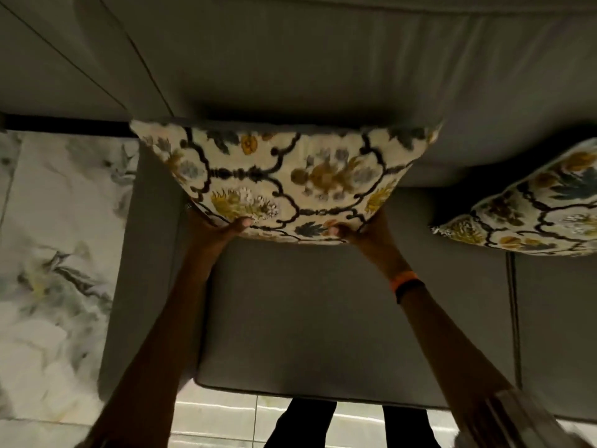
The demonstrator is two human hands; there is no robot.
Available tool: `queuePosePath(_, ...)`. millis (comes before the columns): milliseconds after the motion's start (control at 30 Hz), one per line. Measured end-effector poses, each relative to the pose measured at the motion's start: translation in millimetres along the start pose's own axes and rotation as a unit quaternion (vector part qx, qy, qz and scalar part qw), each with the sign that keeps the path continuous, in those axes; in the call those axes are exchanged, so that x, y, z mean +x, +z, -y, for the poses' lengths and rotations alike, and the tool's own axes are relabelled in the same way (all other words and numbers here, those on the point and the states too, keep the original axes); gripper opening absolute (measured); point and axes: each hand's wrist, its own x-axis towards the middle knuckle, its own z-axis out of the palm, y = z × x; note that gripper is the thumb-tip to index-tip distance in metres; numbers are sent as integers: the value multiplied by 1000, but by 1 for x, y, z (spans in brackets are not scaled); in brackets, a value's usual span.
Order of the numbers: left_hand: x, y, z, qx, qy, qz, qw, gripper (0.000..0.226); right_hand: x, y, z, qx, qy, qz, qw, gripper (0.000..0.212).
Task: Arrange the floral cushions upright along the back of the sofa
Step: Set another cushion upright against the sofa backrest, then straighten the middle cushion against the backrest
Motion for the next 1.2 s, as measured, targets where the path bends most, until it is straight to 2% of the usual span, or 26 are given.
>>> queuePosePath(67,15,-1,15,18,-72,61,995,135,19,8,-7,-24,3,28,999,86)
queuePosePath(100,22,-3,30,14,-92,80,992,139,26,11,-8,-23,9,36,999,87)
queuePosePath(167,32,-5,49,-5,-113,97,989,132,32,12,-6,0,24,36,999,88)
queuePosePath(267,27,7,28,-45,-114,66,990,110,35,14,-7,18,40,13,999,66)
queuePosePath(300,25,12,26,-54,-123,55,989,113,33,14,-8,26,33,4,999,67)
queuePosePath(333,23,17,25,-60,-136,35,988,124,32,15,-10,34,30,-9,999,75)
queuePosePath(400,14,27,19,-59,-161,2,985,147,30,18,-20,50,24,-19,998,101)
queuePosePath(467,-4,42,11,-44,-172,-20,984,129,29,18,-36,52,34,-25,998,116)
queuePosePath(533,-27,66,13,-19,-214,-30,976,112,12,14,-30,40,56,-40,997,114)
queuePosePath(633,-68,106,27,37,-251,16,967,114,-26,-7,-37,29,114,-41,992,110)
queuePosePath(700,-93,135,42,121,-240,98,958,115,-50,-37,-62,28,162,-42,985,106)
queuePosePath(767,-122,167,47,190,-202,185,943,105,-74,-76,-88,35,202,-58,977,99)
queuePosePath(833,-149,204,47,236,-151,267,922,94,-97,-128,-110,39,237,-88,967,92)
queuePosePath(900,-164,246,39,256,-115,316,906,93,-114,-189,-127,55,244,-130,959,88)
queuePosePath(967,-166,287,24,252,-89,323,908,94,-122,-250,-137,80,240,-186,949,87)
queuePosePath(1100,-153,372,-28,186,-34,282,940,106,-115,-374,-147,95,184,-318,925,99)
queuePosePath(1200,-130,429,-71,92,7,210,973,120,-90,-452,-150,91,142,-333,928,112)
